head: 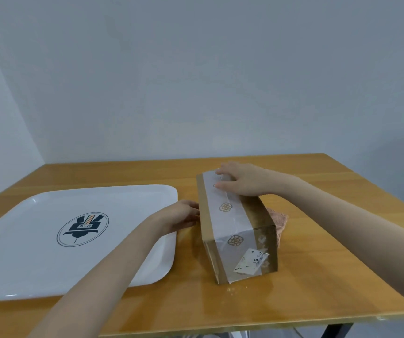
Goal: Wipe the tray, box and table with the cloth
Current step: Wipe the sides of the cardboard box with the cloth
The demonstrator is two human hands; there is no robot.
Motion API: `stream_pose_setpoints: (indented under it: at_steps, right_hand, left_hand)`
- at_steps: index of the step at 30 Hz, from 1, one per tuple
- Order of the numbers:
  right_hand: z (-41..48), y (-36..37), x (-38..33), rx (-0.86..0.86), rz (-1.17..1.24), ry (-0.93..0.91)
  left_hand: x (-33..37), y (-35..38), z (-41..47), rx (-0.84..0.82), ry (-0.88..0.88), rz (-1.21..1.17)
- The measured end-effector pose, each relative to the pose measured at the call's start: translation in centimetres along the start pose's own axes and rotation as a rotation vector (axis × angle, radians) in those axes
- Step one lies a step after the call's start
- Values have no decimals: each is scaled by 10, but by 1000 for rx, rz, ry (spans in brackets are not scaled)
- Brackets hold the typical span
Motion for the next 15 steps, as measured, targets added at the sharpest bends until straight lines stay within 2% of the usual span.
stream_pose_setpoints:
  at_steps: [3,6,12,15]
  right_hand:
    - [7,16,-9,-122,-140,18]
    - [9,28,0,-121,-224,31]
    - [-15,10,24,-66,52,110]
    - [-29,2,36,-55,217,121]
  left_hand:
    - [3,8,-9,-18,-8,-110]
    - [0,11,-8,-16,-28,-176]
    - [0,11,-12,38,-64,-234]
    - [9,22,-20,-40,-48,-263]
Point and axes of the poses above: each hand's wrist, its own z-axis towards the middle knuckle, its own y-axis out of the palm, x = y × z, the point moved 1 cm from there along z, towards the middle knuckle, and after that the axes turned 7 degrees about x, right-handed, at the moved point
